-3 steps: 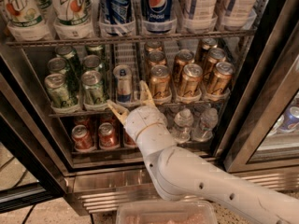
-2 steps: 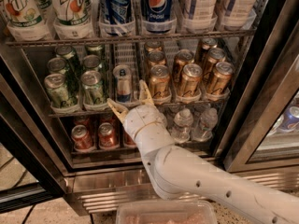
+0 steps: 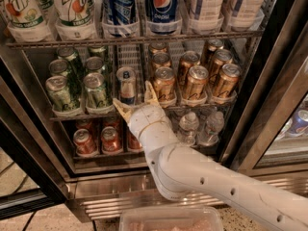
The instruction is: Pick redbull can from middle shelf of fridge
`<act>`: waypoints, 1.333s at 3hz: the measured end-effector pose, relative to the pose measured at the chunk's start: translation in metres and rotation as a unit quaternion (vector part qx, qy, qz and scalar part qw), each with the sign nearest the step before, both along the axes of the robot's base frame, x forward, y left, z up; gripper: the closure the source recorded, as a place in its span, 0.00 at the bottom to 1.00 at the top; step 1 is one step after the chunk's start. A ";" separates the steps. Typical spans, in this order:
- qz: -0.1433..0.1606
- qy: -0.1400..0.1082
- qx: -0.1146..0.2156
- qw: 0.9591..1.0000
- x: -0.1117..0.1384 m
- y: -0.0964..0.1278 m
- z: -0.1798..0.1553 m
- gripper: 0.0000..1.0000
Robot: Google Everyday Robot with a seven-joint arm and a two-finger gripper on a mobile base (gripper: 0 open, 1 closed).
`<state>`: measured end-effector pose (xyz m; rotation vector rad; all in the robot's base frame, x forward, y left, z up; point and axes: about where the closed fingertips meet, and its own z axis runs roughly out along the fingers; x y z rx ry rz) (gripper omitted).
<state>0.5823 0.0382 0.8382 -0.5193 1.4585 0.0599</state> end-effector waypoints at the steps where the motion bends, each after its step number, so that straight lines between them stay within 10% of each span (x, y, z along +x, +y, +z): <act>1: 0.015 0.007 -0.002 1.000 0.016 0.011 0.003 0.48; 4: 0.028 0.013 0.005 1.000 0.022 0.017 0.008 0.76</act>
Offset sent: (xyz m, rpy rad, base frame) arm 0.0139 0.0094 0.0007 -0.0055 0.0134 0.0274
